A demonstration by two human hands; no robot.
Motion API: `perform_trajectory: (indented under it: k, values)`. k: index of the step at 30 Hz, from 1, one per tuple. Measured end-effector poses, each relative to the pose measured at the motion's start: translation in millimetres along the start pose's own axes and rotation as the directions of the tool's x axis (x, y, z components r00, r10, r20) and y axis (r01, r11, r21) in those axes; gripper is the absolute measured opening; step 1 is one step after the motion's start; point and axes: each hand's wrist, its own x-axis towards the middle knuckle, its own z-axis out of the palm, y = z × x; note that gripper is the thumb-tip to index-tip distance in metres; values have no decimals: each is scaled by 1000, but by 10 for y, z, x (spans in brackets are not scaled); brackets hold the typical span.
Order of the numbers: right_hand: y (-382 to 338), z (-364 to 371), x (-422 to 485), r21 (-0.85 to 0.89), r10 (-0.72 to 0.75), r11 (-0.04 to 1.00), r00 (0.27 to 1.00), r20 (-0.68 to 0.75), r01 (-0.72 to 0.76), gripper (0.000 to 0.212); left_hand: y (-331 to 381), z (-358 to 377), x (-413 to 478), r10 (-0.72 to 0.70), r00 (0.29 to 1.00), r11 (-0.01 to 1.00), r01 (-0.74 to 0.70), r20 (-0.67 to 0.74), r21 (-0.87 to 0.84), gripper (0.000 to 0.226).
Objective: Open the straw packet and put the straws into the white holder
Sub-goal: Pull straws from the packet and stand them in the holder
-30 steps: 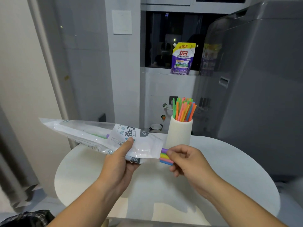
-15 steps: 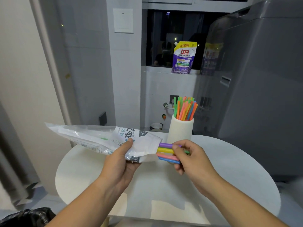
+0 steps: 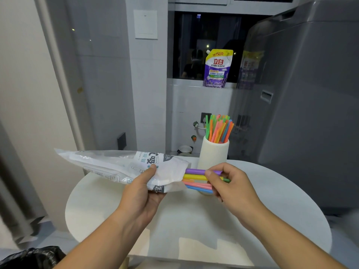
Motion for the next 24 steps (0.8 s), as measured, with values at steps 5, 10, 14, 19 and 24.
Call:
perform_trajectory:
  k: [5,10,14,19,24]
  values:
    - [-27,-149,64,327,90,940,995,36,-96,8,0,15,-7,-36,999,999,37,9,-12,18]
    - [-61,-206,112,598,174,776,979,103,-201,6,-33,38,-15,-67,998,998,67,15,-8,18]
    - [-89,-199,128,689,199,689,973,118,-225,4,-38,51,-27,-70,997,997,71,21,-23,18]
    - [-122,-76,136,844,288,450,942,174,-294,9,-61,74,-48,-84,996,995,85,24,-49,17]
    - [-145,50,138,839,283,470,947,150,-273,33,-98,103,-62,-99,995,993,100,13,-70,15]
